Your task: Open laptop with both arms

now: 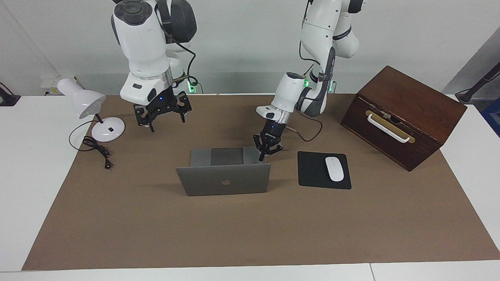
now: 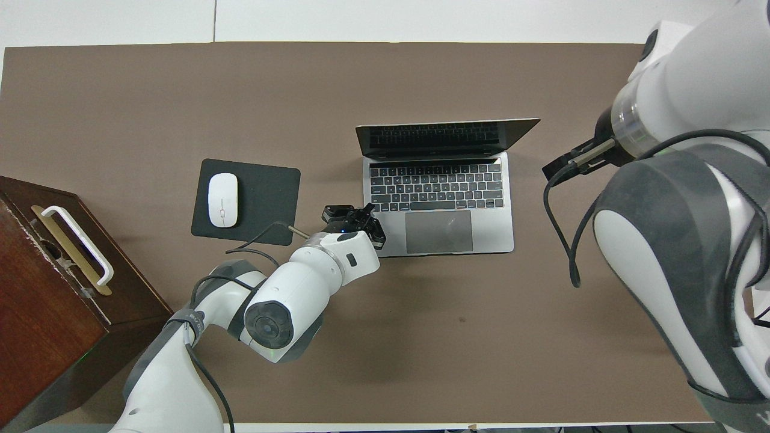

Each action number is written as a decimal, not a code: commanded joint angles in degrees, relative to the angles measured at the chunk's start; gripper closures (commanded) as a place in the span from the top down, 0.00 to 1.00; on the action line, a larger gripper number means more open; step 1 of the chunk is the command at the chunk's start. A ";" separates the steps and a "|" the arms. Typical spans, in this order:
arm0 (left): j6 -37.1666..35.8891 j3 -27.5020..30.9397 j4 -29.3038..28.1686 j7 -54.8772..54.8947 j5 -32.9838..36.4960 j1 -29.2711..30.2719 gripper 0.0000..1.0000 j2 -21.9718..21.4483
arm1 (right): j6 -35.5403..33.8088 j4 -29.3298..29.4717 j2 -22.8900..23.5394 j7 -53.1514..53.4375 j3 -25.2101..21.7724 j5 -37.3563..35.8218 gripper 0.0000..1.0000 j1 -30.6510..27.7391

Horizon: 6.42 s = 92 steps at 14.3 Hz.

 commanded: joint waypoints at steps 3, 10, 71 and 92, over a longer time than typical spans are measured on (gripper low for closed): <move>-8.94 -1.13 4.10 -0.83 1.00 1.70 0.00 -1.62 | -4.11 -2.41 -4.36 4.94 -3.82 6.12 1.00 -0.61; -19.93 -1.39 10.95 -0.83 0.39 3.28 0.00 -1.80 | -7.71 -3.20 -7.00 7.49 -6.63 6.21 1.00 1.06; -98.61 -0.52 40.41 15.25 -2.25 38.88 1.00 -18.06 | -11.94 -3.20 -7.70 7.93 -15.95 6.56 1.00 4.93; -98.34 -0.43 40.15 11.91 -2.16 37.21 1.00 -17.97 | -12.02 -3.56 -8.05 7.49 -15.43 6.47 1.00 4.84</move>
